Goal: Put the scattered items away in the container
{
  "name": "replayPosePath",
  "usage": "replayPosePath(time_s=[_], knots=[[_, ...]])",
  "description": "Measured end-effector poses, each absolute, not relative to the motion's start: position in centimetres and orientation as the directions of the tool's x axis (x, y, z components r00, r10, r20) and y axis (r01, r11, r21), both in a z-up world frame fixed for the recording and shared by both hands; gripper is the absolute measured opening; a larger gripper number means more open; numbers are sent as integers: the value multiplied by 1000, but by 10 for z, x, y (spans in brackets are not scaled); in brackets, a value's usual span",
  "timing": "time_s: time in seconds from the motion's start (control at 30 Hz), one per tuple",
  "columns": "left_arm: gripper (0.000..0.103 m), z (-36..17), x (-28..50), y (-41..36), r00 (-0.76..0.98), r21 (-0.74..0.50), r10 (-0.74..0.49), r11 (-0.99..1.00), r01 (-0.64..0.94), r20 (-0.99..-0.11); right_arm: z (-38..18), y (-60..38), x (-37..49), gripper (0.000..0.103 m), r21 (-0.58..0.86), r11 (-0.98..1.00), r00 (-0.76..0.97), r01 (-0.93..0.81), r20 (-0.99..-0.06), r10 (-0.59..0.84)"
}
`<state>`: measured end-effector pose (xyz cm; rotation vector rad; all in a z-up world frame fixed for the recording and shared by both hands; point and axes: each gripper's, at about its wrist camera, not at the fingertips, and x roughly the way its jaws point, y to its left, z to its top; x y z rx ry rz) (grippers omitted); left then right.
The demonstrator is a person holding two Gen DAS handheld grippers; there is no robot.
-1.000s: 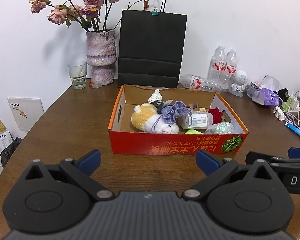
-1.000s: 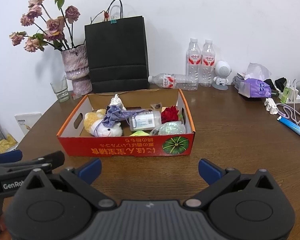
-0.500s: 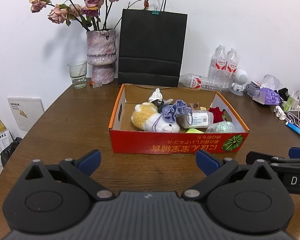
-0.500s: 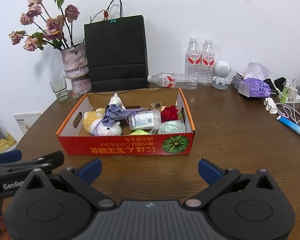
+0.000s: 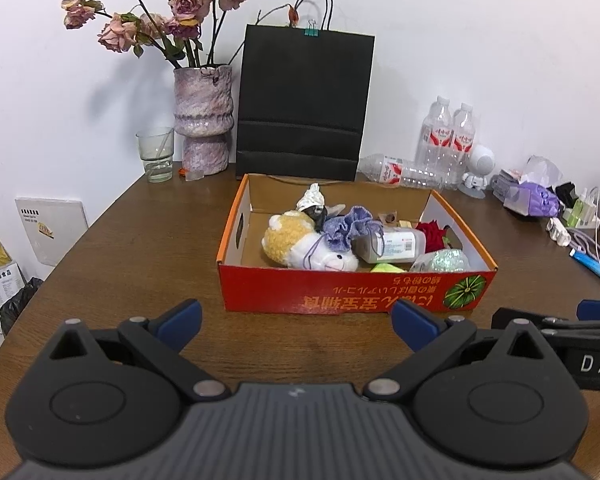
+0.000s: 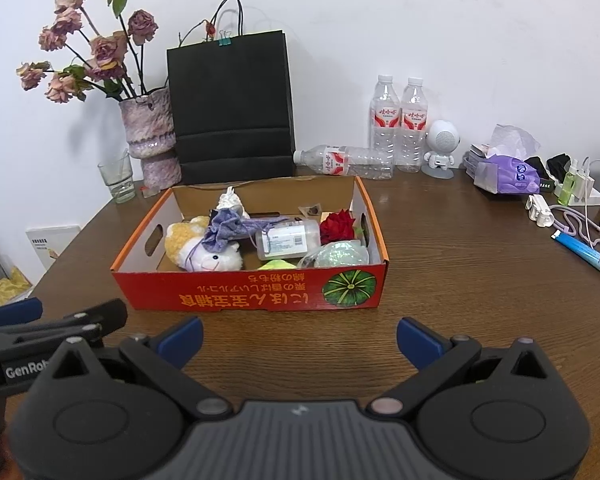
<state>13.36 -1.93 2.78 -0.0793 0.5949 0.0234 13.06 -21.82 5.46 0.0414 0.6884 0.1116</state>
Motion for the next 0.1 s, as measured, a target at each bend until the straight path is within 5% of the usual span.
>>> replayPosePath(time_s=[0.1], knots=[[103, 28, 133, -20, 832, -71, -3, 997, -44, -555, 55, -219, 130, 103, 78, 993, 767, -88, -631, 117]])
